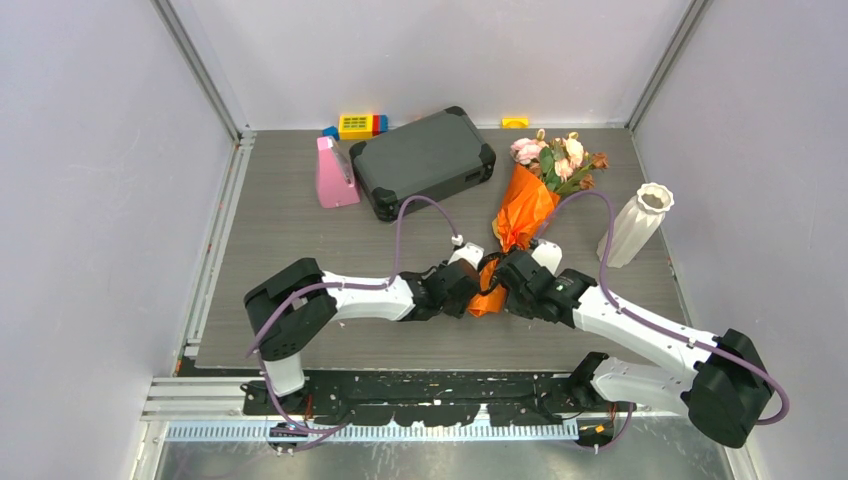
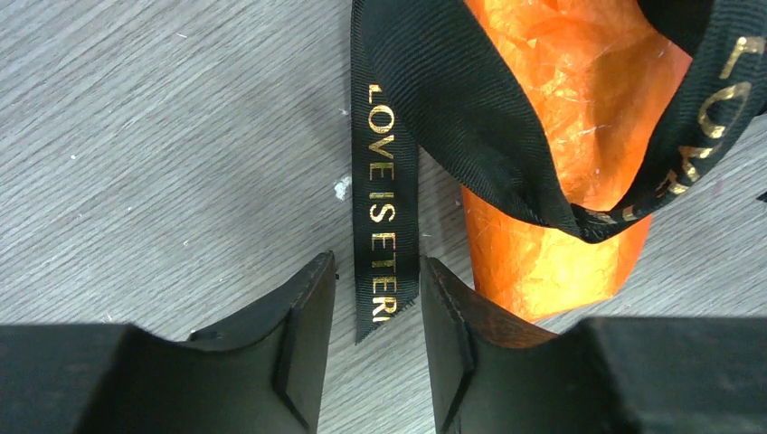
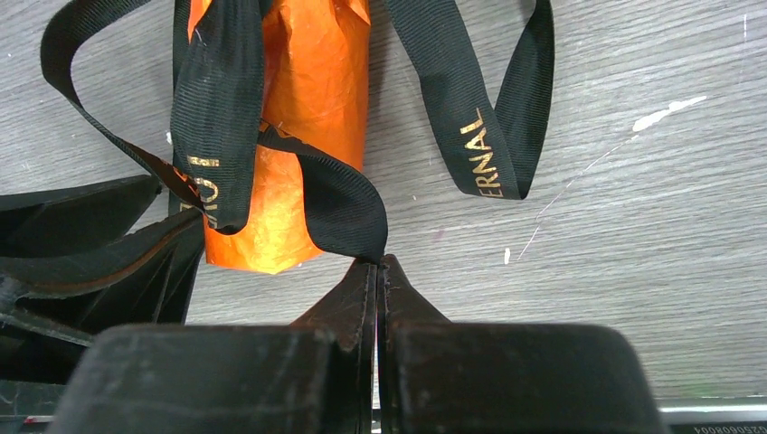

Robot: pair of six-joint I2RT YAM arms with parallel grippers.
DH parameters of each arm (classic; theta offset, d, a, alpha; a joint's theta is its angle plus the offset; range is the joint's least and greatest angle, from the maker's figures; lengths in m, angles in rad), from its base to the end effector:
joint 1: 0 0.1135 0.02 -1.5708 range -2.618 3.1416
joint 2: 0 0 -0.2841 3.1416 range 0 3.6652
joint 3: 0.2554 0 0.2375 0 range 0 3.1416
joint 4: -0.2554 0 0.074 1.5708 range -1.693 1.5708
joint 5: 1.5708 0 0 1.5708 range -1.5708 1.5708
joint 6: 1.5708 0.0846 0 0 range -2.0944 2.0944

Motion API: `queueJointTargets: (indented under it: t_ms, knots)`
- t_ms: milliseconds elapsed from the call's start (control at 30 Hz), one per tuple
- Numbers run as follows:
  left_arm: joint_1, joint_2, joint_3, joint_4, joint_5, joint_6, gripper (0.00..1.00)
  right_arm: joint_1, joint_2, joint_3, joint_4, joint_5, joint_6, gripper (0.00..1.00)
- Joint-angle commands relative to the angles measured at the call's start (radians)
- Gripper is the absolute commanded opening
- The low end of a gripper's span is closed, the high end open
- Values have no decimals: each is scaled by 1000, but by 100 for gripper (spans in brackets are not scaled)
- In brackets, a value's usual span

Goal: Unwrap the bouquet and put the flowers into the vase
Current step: Untie the ribbon from the wrapping paper.

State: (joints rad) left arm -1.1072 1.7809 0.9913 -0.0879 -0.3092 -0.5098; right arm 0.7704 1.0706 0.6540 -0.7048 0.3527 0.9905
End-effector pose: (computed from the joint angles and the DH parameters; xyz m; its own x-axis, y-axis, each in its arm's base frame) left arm 0.1940 -0.3306 0.1515 -0.6736 0.3077 -0.6720 0.5000 0.8593 -0.1076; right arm 0.1530 0.1077 0.1865 -0.8109 0.3067 -0.4984 0.2413 0.9511 0.1927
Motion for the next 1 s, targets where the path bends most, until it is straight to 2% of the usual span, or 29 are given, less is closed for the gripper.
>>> queueJointTargets:
  t_ms: [0,100,367,600,967]
  knots:
    - [-12,22,32,-19,-23,6,39,-5,-18,-12,48,11,-5,0]
    - [-15,37,36,-33,-21,-18,37,-6,-23,-21,54,6,-4,0]
    - [-15,58,28,-60,-25,-70,21,-10,-52,-31,62,19,-17,0]
    - [-15,46,16,-58,-44,-80,0,-13,-78,-31,77,38,-32,0]
    - [13,-34,13,-43,-30,-68,0,-25,-92,-13,77,169,-69,0]
